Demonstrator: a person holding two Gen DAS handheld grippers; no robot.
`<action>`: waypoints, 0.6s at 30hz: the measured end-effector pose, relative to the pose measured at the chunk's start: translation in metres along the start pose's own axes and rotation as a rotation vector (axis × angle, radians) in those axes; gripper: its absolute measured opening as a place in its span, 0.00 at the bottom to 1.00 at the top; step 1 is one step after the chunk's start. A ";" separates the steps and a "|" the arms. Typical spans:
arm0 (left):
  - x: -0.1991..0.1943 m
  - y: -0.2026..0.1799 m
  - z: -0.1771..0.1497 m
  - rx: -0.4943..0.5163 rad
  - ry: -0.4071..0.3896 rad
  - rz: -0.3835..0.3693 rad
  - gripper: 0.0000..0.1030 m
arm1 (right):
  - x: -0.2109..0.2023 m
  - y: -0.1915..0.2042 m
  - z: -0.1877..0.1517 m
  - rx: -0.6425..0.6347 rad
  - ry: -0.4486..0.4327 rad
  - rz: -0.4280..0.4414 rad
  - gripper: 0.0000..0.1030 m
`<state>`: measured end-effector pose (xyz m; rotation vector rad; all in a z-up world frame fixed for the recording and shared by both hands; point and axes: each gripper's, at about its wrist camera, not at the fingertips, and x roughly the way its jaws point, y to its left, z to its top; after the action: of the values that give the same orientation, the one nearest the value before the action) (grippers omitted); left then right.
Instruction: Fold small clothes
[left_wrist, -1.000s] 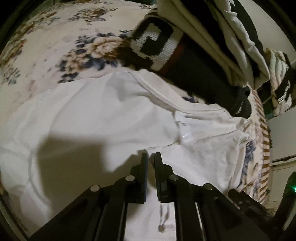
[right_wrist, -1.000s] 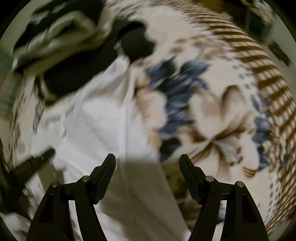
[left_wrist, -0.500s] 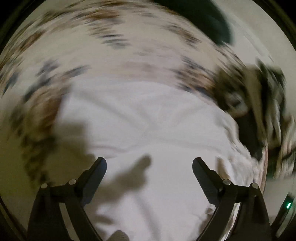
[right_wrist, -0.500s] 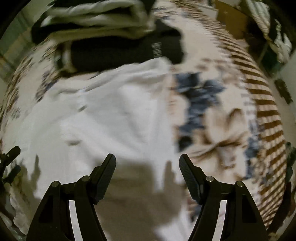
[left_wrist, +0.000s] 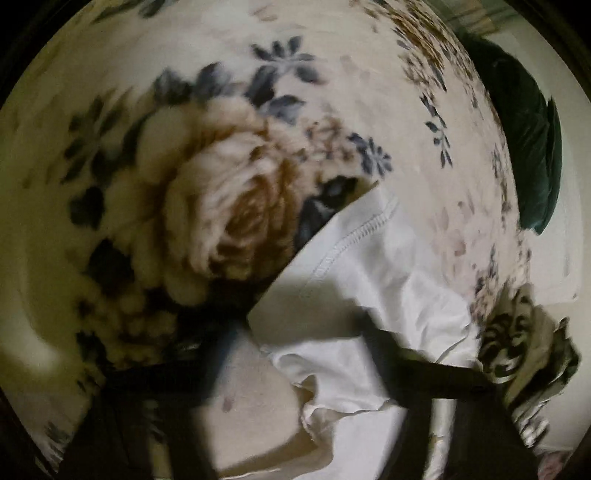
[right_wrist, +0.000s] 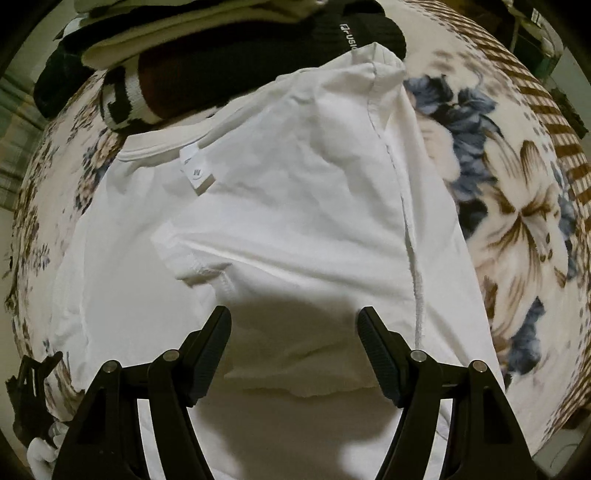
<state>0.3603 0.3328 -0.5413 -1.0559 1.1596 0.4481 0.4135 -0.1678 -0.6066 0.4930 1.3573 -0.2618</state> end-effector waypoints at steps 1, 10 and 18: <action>0.000 -0.002 0.000 0.003 -0.001 0.000 0.24 | 0.000 0.000 -0.001 -0.002 -0.001 -0.006 0.71; -0.032 -0.059 -0.021 0.217 -0.178 -0.057 0.03 | -0.010 -0.007 0.001 -0.011 -0.035 -0.020 0.71; -0.048 -0.180 -0.139 0.766 -0.151 -0.204 0.03 | -0.026 -0.047 -0.002 0.031 -0.045 -0.035 0.71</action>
<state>0.4071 0.1386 -0.4219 -0.4504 0.9504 -0.0892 0.3847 -0.2105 -0.5906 0.4875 1.3208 -0.3212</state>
